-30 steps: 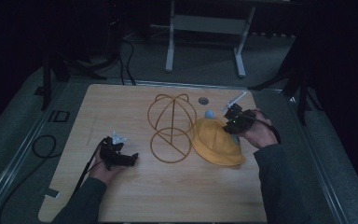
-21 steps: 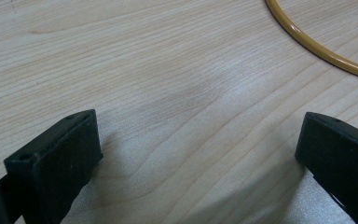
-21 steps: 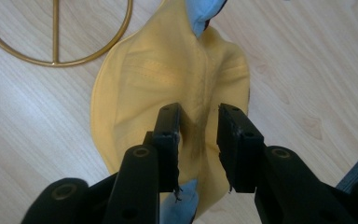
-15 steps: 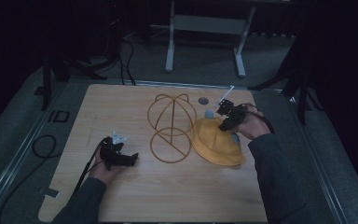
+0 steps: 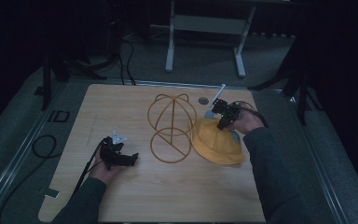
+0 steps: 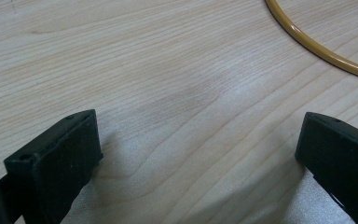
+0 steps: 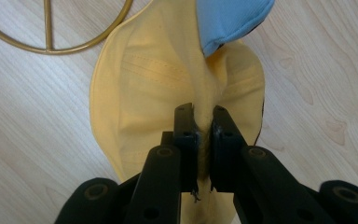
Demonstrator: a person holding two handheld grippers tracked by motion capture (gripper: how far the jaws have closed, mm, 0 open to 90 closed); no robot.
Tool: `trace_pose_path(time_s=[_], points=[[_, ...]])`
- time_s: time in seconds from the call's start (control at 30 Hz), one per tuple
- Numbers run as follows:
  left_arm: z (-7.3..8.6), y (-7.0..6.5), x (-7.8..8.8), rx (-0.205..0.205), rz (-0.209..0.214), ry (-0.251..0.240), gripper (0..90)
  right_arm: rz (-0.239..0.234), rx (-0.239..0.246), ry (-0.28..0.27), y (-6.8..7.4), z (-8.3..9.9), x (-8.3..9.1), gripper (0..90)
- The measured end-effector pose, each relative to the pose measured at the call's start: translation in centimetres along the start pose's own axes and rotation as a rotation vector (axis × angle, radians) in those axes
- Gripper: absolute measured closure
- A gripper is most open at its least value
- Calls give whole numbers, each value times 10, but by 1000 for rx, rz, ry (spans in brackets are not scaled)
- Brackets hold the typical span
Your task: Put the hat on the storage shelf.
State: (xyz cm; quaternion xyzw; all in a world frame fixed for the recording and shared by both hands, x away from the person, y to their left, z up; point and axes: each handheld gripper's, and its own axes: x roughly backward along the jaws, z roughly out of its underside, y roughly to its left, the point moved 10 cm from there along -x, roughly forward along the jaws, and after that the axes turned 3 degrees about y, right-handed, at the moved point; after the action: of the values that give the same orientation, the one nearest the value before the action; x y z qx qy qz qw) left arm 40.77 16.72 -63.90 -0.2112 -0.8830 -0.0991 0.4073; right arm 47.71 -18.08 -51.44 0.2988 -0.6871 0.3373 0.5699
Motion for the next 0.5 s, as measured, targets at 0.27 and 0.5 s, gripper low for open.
trace_pose_path(time_s=[0.27,0.5], points=[[0,0,0,0,0,0,1,-6,24,11,0,3,5,837],[0,0,0,0,0,0,1,-8,33,6,0,6,12,837]])
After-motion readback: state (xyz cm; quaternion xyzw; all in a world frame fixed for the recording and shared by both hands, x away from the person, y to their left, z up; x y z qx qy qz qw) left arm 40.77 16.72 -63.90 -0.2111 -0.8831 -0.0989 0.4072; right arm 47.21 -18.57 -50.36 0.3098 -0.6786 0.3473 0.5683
